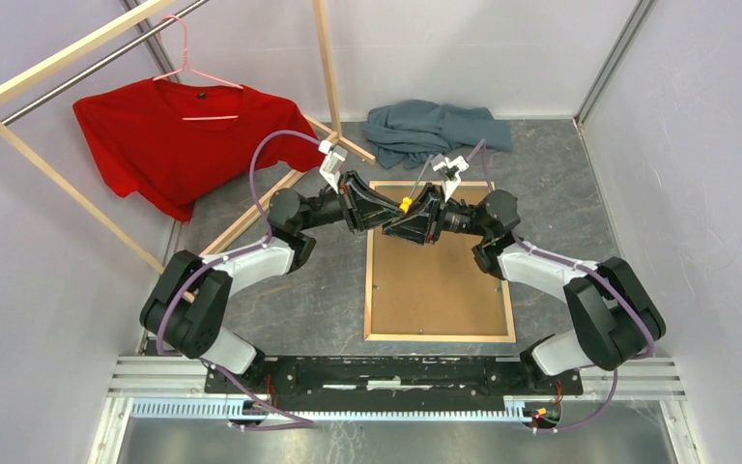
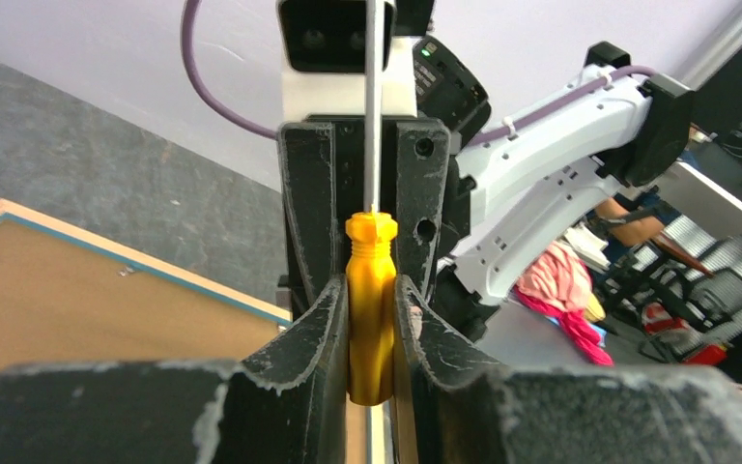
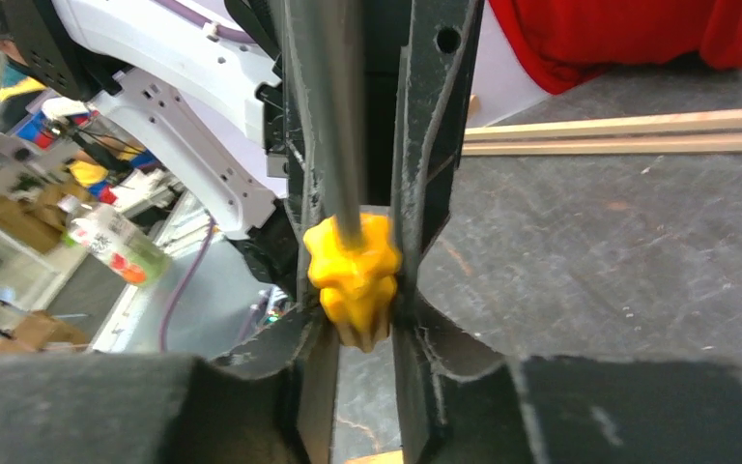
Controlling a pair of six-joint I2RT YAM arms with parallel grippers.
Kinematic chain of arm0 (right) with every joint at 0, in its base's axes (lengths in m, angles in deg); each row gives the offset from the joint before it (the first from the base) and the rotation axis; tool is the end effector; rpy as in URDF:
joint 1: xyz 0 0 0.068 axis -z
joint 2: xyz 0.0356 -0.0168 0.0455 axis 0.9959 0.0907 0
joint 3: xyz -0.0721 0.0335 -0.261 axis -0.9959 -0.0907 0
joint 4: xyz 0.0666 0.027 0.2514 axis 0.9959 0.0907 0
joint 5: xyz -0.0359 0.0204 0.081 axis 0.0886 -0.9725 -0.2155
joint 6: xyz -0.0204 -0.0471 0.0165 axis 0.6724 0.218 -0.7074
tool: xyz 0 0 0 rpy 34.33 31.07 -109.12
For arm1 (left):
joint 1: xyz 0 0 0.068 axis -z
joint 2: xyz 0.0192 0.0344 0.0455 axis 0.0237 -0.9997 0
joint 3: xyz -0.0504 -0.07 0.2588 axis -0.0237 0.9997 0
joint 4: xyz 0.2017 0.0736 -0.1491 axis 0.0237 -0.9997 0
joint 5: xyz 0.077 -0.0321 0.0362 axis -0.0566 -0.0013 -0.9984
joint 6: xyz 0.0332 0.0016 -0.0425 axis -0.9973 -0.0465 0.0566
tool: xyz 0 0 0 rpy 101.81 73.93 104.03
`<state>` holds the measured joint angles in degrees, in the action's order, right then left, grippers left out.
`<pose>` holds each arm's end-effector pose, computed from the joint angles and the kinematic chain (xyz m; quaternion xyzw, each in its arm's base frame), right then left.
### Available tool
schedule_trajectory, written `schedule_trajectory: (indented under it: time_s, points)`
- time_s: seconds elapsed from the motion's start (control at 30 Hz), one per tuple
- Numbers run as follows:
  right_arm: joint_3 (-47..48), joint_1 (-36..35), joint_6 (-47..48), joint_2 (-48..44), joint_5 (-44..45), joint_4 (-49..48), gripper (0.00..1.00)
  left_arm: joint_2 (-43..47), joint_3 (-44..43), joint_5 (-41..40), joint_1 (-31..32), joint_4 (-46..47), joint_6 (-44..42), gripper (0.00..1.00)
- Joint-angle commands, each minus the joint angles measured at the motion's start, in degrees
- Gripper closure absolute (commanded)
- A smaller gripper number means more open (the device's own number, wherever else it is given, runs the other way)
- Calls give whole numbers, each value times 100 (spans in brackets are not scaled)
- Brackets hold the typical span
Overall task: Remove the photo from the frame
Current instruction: Adjust the screwdriver.
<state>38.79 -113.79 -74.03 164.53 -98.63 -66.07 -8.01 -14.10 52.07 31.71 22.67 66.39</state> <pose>0.2438 0.1685 0.2748 -0.2978 0.5686 0.6482 0.4096 0.2534 -0.1803 0.2919 0.2716 0.5385 -0.6704 0.4321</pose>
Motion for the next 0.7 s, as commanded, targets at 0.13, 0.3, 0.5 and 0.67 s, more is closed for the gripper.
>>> schedule_trajectory:
  time_s: [0.13, 0.3, 0.5, 0.67]
  points:
    - [48, 12, 123, -208, -138, -395, 90, 116, 33, 1, -28, 217, -220, 98]
    - [171, 33, 390, -282, -274, -38, 100, 166, 65, 94, -33, 179, -296, 81]
    - [845, 46, 2777, -574, -572, 3303, 100, 394, -98, 273, -287, 84, -221, 47]
    - [1032, 52, 4904, -1030, -591, 5732, 100, 639, -413, 722, -449, -583, -556, 26]
